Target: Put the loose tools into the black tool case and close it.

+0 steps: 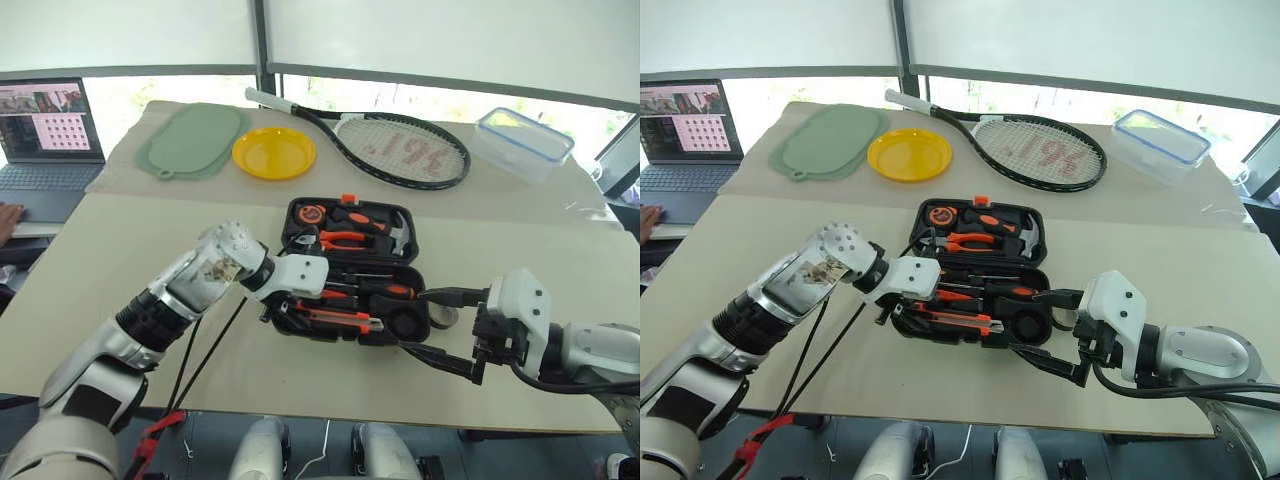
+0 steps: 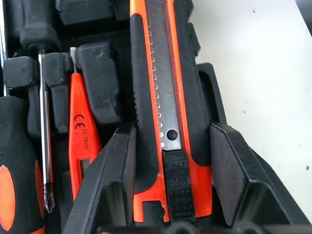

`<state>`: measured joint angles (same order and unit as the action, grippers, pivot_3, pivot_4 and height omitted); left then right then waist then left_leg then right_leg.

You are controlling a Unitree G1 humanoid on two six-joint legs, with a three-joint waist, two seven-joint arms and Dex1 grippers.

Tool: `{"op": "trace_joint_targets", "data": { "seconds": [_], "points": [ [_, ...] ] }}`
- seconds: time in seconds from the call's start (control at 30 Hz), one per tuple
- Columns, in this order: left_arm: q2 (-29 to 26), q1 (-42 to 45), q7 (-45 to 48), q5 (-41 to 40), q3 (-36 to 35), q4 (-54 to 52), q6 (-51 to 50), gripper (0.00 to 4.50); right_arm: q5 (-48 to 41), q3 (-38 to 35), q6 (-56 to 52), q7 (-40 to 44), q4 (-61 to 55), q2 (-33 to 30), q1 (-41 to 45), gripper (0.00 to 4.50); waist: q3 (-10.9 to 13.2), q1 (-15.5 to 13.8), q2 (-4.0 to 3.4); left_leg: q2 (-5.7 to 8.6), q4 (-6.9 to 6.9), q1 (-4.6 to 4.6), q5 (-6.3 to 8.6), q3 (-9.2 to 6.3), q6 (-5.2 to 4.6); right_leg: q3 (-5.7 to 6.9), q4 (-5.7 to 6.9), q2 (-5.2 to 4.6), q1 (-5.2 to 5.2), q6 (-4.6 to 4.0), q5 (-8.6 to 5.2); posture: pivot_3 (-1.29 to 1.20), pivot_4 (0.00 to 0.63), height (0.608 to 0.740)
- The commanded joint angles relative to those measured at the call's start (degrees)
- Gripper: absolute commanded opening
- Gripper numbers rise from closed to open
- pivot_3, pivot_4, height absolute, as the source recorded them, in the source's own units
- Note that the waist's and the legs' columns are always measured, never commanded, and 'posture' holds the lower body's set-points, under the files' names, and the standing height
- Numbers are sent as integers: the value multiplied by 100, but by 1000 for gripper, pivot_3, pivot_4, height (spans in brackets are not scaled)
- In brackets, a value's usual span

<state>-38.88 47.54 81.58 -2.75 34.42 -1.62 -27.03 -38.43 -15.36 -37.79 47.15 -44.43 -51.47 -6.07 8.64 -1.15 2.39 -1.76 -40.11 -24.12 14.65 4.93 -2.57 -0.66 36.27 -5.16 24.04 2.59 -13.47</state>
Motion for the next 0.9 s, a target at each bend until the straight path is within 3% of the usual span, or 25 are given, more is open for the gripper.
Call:
{"op": "trace_joint_targets", "data": {
  "seconds": [0.03,0.07,0.13,0.27,0.3,0.53,0.63,0.9],
  "points": [
    [-56,62,85,182,68,110,-372,1704,-31,-81,56,-66,-112,2,48,4500,-1,11,-1,0,-1,1,0,0,0,0,1,1,-1,-1,0,0,150,738],
    [-52,64,127,131,48,58,-449,1704,-27,-64,58,-71,-107,7,61,4500,-1,21,-1,-1,0,2,0,0,0,-1,2,2,-1,-1,1,0,150,738],
    [-48,79,180,57,12,-28,-631,2710,-17,-28,60,-80,-96,16,87,4500,-1,36,-1,-2,0,3,0,0,0,-2,4,3,0,-1,1,0,150,738],
    [-64,201,242,-99,-177,-209,-930,3919,-28,-1,62,-72,-93,23,115,4500,-1,50,-1,-4,2,-1,0,0,0,-4,3,6,7,-2,0,0,150,738],
    [-76,260,297,-208,-269,-284,-1076,4411,-36,-1,62,-66,-85,21,121,4500,-1,49,-1,-3,2,-2,0,0,0,-4,3,6,7,-2,0,0,150,738],
    [-128,362,375,-577,-642,-419,-1160,4459,-28,50,69,-32,10,13,212,4500,-1,38,-1,-5,-4,-7,0,0,-1,-4,4,3,10,-1,0,0,150,738],
    [-80,245,251,-456,-557,-293,-872,3693,-12,77,73,-30,28,15,238,4500,-1,37,-1,-3,-4,-7,1,0,-2,-4,3,3,9,0,0,0,150,738],
    [43,21,176,-280,-345,-214,-486,825,3,53,72,-30,-4,-6,213,4500,-1,38,-1,-2,-6,-8,1,1,-2,-4,4,3,9,-1,0,0,150,738]
  ]
}}
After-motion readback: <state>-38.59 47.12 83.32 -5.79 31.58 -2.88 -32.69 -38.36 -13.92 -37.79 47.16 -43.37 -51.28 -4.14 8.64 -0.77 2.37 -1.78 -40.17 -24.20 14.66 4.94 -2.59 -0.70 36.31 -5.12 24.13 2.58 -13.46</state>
